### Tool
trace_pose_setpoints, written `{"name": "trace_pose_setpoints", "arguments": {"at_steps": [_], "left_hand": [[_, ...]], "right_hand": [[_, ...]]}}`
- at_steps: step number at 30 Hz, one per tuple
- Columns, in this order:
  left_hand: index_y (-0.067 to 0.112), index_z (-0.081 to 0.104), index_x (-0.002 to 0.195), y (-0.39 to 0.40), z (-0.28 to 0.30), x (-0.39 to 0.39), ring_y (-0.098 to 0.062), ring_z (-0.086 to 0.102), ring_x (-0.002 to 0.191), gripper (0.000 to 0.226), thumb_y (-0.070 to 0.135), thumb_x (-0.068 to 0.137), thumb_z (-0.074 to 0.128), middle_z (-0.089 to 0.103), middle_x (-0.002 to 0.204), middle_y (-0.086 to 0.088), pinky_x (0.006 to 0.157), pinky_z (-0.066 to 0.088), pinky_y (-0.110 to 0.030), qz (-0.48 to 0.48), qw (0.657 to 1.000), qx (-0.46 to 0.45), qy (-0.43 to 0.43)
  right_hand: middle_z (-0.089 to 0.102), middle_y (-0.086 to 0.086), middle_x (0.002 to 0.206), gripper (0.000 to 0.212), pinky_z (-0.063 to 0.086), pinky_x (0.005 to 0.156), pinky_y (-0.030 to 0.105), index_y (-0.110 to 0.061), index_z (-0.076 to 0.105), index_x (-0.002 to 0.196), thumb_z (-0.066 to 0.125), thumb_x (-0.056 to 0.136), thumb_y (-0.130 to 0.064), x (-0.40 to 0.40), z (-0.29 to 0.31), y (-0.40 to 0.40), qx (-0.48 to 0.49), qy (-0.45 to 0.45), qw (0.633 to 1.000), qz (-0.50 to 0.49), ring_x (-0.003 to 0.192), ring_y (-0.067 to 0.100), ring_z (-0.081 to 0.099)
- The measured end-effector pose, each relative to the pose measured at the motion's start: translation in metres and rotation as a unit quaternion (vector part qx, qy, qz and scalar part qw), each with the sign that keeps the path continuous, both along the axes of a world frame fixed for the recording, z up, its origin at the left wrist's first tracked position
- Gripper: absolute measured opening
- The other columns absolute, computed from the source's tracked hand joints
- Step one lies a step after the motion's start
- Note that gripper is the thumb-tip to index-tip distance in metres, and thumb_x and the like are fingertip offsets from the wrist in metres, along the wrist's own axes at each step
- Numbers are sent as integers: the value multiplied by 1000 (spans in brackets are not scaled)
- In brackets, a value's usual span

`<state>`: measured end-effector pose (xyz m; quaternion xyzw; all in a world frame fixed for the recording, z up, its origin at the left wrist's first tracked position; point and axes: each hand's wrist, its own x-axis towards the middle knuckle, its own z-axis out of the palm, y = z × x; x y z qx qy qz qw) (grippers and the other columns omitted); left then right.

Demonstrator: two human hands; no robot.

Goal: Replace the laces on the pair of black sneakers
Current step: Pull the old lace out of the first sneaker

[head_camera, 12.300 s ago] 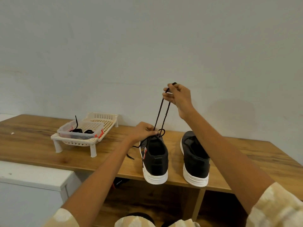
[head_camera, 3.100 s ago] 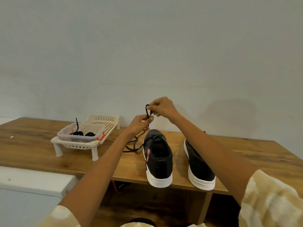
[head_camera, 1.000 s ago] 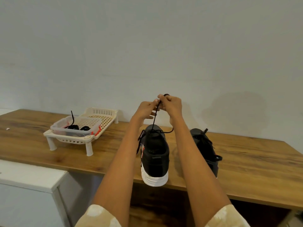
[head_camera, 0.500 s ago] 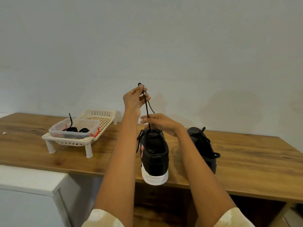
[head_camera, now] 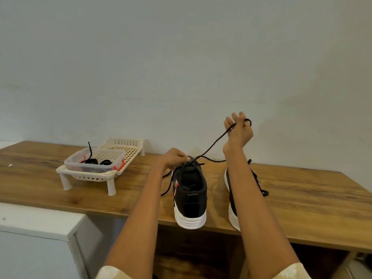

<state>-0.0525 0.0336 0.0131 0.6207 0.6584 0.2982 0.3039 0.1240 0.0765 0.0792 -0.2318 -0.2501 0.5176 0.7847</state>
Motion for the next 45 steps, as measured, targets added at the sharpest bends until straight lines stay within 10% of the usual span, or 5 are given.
{"name": "trace_pose_setpoints", "arguments": {"at_steps": [8, 18, 23, 28, 45], "left_hand": [[8, 66, 112, 7, -5, -2, -16, 57, 85, 23, 12, 96, 51, 60, 96, -5, 64, 47, -23, -9, 999, 15, 36], [6, 65, 99, 14, -23, -4, -11, 53, 75, 15, 12, 96, 51, 61, 89, -3, 59, 39, -17, 64, 993, 96, 8], [7, 51, 100, 7, -26, -9, -12, 50, 73, 20, 16, 103, 33, 54, 85, -2, 60, 41, -22, 117, 975, 11, -188], [12, 55, 97, 8, -34, -8, -13, 54, 75, 22, 15, 101, 34, 60, 89, -2, 72, 46, -28, 155, 922, -5, -355], [9, 69, 100, 7, -23, 1, -9, 55, 74, 14, 15, 91, 60, 64, 85, -2, 58, 42, -8, 95, 950, 137, -264]], "right_hand": [[66, 3, 80, 20, 54, 66, 25, -11, 63, 85, 52, 98, -21, 4, -21, 16, 3, -223, 975, -4, 67, 14, 62], [41, 4, 62, 36, 31, 46, 25, -11, 36, 62, 53, 93, -13, -3, -75, 27, -107, -842, 528, 24, 52, 16, 38], [57, 4, 97, 18, 49, 69, 26, -7, 66, 104, 52, 96, -16, -22, -58, 14, 3, -760, 631, 158, 87, 23, 60], [65, 10, 117, 25, 44, 80, 25, -8, 68, 113, 56, 94, -18, -39, -70, 9, 43, -794, 570, 207, 105, 24, 58], [71, 3, 107, 23, 50, 82, 35, -10, 73, 96, 62, 91, -29, -47, -47, 7, 69, -688, 717, 89, 98, 18, 62]]}}
